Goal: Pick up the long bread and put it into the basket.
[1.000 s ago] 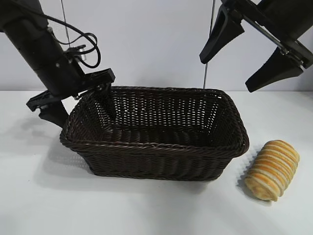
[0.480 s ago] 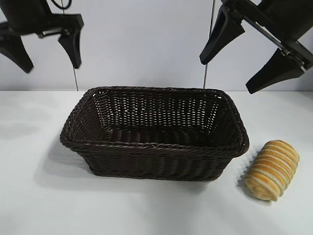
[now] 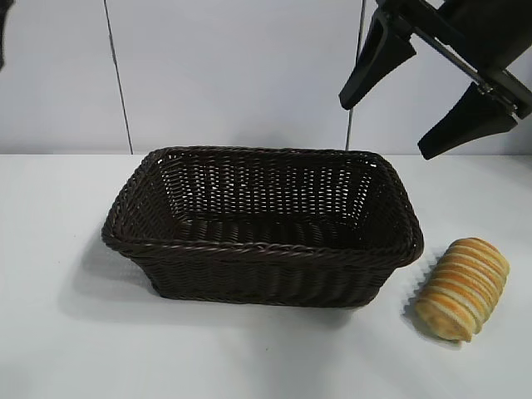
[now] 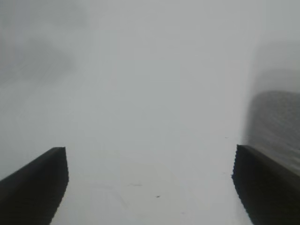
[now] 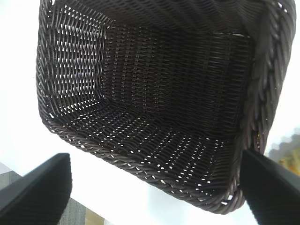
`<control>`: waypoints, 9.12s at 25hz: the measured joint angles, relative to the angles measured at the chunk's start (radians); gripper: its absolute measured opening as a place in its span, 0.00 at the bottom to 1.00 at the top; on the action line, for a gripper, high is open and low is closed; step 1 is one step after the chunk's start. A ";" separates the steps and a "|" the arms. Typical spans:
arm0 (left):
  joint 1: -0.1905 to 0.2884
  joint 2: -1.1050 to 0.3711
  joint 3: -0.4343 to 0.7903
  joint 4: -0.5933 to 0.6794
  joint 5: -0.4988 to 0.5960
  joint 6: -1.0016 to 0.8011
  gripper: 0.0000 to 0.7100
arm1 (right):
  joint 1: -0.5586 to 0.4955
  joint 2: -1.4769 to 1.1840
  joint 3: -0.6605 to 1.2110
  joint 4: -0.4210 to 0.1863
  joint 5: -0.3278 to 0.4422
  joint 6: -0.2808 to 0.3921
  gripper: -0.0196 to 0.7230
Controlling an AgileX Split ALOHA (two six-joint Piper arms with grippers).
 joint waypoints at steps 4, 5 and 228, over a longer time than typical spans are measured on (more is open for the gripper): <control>0.018 -0.159 0.000 -0.035 0.012 0.045 0.97 | 0.000 0.000 -0.002 0.000 0.000 0.000 0.96; 0.018 -0.208 0.000 -0.050 0.015 0.054 0.97 | 0.000 0.000 -0.003 0.000 0.000 0.000 0.96; -0.283 -1.785 1.366 -0.104 -0.109 0.106 0.97 | -0.118 0.363 -0.815 -0.680 0.290 0.321 0.95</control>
